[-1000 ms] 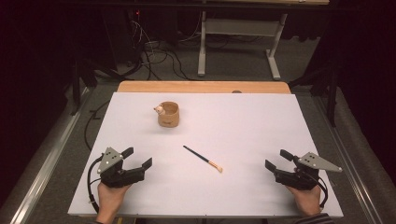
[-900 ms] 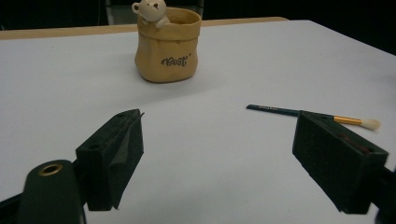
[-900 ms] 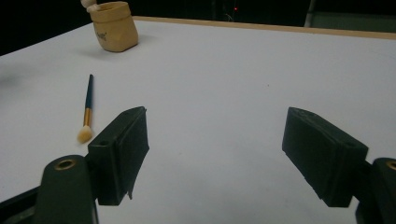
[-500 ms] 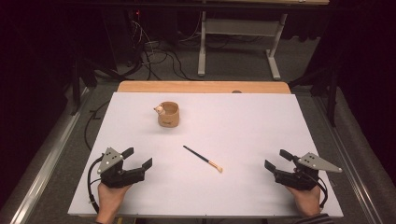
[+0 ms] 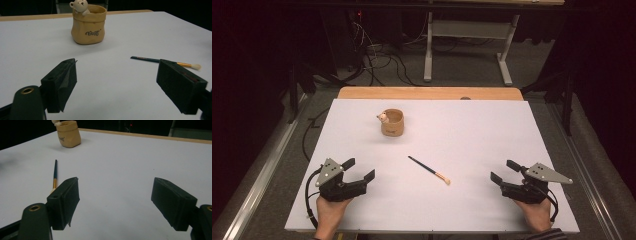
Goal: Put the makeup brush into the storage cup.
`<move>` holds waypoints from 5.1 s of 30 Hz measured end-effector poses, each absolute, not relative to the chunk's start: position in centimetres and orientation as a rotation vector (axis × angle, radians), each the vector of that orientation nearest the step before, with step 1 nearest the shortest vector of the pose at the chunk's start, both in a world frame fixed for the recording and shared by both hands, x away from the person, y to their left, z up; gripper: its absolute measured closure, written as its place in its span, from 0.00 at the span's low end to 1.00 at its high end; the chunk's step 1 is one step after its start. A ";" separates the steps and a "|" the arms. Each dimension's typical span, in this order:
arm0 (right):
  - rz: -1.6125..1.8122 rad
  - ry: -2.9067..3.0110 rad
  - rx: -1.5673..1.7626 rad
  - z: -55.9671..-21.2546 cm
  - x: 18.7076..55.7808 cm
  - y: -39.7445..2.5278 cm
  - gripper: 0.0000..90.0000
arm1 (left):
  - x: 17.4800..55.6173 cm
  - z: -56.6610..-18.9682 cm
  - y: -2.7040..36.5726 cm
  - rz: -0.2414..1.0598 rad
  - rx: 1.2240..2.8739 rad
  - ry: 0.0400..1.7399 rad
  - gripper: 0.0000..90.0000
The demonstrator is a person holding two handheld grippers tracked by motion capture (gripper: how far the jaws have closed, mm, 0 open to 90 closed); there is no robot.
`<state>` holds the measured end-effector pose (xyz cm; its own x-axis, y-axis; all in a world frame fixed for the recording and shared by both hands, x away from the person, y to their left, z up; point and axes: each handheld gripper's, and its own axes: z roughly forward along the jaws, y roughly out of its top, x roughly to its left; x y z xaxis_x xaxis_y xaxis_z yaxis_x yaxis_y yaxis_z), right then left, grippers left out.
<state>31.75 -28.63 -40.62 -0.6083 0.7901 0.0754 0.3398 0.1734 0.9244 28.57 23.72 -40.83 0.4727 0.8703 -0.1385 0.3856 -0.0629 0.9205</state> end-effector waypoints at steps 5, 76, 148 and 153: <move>1.427 2.032 1.067 -40.5 31.9 -28.4 0.27 | 28.5 -40.8 23.8 0.571 1.654 1.099 0.19; 1.421 2.296 0.879 -38.6 35.1 -17.9 0.32 | 28.4 -40.8 23.6 0.563 1.659 1.081 0.18; 0.879 2.712 0.826 -36.7 38.8 -11.2 0.45 | 28.4 -40.8 23.4 0.570 1.667 1.079 0.18; 0.802 2.754 0.819 -36.7 39.1 -10.7 0.49 | 28.4 -40.8 23.3 0.571 1.671 1.075 0.18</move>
<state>39.08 -10.66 -36.68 -0.8377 0.5462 0.0012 0.4613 0.7064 0.5369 28.40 23.33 -40.79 0.4880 0.8634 -0.1281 0.3779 -0.0767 0.9227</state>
